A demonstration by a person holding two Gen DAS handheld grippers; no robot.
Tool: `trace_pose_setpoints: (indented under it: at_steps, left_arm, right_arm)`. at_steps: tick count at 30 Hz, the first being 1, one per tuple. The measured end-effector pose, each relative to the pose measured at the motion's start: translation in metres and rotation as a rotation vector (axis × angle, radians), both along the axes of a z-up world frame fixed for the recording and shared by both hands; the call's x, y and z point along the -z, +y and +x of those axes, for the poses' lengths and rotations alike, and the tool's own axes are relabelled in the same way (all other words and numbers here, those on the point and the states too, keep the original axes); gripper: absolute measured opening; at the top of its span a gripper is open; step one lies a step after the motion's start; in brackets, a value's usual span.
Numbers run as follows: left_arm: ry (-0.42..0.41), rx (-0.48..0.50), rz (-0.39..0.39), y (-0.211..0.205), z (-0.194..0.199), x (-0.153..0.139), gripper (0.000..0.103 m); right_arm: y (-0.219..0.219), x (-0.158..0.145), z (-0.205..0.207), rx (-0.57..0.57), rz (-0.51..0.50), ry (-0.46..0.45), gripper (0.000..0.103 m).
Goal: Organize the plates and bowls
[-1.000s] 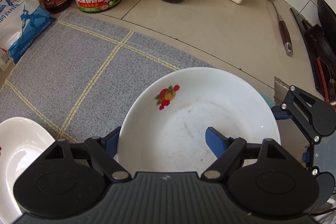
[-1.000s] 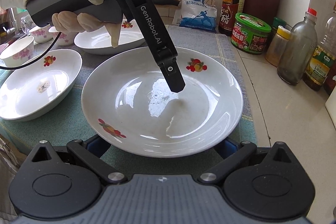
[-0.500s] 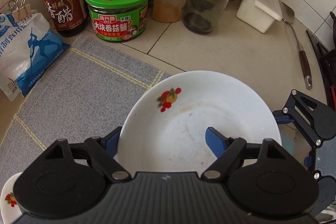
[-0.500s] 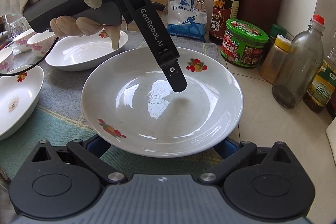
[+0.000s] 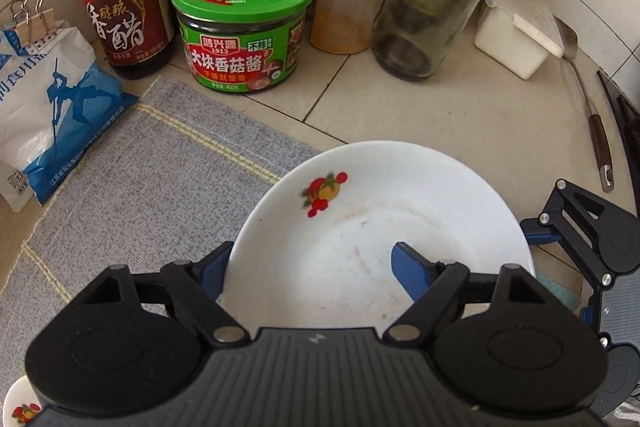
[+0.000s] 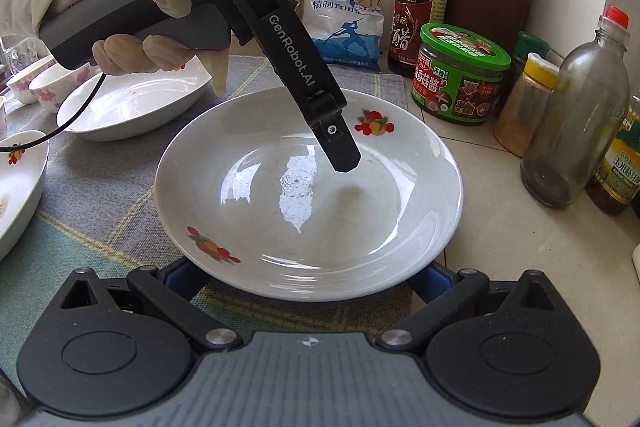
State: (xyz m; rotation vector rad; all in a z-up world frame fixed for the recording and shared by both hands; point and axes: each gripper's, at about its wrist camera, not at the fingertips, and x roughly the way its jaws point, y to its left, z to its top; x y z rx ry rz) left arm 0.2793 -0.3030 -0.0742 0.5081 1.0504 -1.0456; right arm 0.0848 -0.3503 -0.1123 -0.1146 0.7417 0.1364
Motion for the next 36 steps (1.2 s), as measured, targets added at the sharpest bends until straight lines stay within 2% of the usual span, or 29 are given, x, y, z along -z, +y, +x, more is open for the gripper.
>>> trace_pose_setpoints:
  at_steps: [9, 17, 27, 32, 36]
  left_arm:
    - [-0.031, 0.004, -0.009, -0.002, -0.003, 0.001, 0.085]
    - [-0.112, -0.008, -0.07, 0.023, -0.027, -0.028, 0.09]
    - [-0.24, -0.069, -0.172, 0.089, -0.086, -0.071, 0.093]
    - [-0.283, -0.139, -0.193, 0.129, -0.118, -0.077, 0.094]
    - [-0.301, -0.231, -0.179, 0.162, -0.14, -0.075, 0.094]
  right_arm:
    - [0.001, -0.001, 0.003, 0.021, -0.004, 0.014, 0.103]
    - [0.004, -0.008, -0.008, 0.067, 0.006, 0.025, 0.103]
    - [0.03, -0.016, -0.038, 0.081, -0.001, 0.028, 0.103]
    - [0.056, -0.019, -0.05, 0.043, -0.01, 0.024, 0.103]
    - [0.072, -0.023, -0.059, 0.014, -0.007, 0.01, 0.103]
